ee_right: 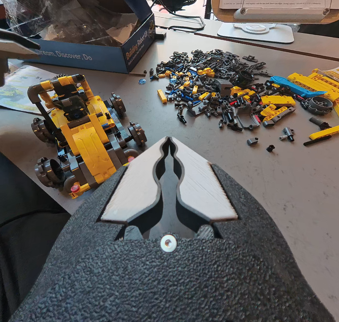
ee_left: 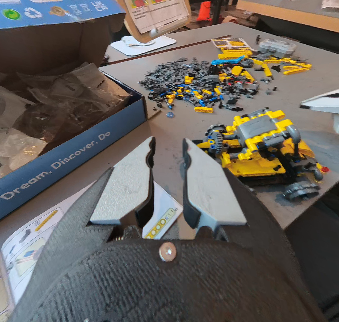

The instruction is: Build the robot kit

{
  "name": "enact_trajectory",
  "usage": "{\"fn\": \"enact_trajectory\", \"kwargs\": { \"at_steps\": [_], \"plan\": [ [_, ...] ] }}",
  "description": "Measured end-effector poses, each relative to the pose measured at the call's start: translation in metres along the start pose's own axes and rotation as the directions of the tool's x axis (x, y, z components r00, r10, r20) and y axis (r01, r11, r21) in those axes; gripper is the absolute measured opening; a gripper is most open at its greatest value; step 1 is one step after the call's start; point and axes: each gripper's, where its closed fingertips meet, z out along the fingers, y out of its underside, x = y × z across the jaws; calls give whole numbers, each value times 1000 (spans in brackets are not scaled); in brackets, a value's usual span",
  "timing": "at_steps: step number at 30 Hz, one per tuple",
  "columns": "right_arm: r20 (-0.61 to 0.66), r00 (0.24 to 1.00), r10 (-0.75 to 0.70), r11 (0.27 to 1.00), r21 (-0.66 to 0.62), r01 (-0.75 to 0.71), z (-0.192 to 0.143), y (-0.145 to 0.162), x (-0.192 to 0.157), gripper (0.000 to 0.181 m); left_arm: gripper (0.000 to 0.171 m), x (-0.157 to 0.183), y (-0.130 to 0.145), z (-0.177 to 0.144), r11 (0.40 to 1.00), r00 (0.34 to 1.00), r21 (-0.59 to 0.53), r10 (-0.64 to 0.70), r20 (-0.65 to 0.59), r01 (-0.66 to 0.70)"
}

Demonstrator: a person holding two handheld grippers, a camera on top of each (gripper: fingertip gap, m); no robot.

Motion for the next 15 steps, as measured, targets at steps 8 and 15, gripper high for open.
{"fn": "enact_trajectory", "kwargs": {
  "at_steps": [8,15],
  "plan": [
    [-227,973,44,998,54,-32,-9,-6,33,0,64,15,27,-16,999,994,-45,7,-107,-12],
    [-401,910,-109,979,116,168,-12,-51,46,59,67,21,49,-14,999,995,-33,-9,-97,6]
  ]
}}
